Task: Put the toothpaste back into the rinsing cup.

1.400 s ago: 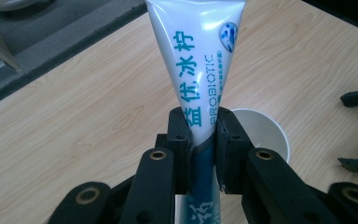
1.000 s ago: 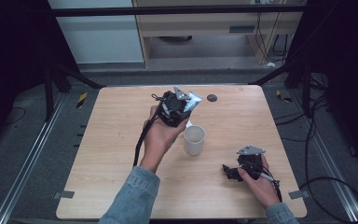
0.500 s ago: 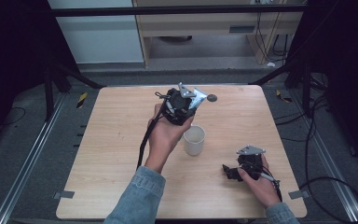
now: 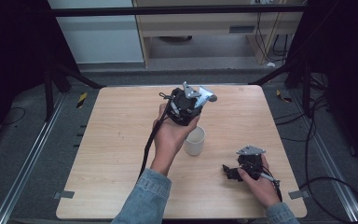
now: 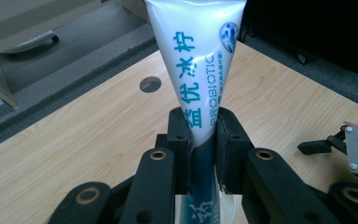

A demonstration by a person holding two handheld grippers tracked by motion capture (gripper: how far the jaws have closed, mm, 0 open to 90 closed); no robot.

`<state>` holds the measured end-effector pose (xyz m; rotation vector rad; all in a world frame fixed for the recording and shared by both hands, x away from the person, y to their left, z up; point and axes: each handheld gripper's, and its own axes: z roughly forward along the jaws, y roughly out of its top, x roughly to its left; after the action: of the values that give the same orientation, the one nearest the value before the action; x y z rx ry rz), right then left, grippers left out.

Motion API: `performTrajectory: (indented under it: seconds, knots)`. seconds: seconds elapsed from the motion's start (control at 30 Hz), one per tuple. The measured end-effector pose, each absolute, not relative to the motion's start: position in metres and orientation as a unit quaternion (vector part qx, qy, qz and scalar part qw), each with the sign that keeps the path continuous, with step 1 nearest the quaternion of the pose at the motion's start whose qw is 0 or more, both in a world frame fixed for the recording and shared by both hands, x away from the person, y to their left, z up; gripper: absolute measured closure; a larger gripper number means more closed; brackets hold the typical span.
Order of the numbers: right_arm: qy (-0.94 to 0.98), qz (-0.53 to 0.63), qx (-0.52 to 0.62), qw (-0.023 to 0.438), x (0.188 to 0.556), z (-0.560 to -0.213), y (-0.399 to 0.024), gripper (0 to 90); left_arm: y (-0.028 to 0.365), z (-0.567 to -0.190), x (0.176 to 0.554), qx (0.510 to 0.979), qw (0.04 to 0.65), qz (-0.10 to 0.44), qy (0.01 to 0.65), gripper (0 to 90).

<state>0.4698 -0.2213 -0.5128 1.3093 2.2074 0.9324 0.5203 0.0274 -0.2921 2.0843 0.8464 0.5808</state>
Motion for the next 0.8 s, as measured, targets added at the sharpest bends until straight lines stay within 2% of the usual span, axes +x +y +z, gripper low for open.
performTrajectory:
  seconds: [0.8]
  knots:
    - [0.793,0.334,0.466,0.206,0.470,-0.513,-0.222,0.6,0.005,-0.292,0.531,0.802,0.420,0.254,0.341,77.8]
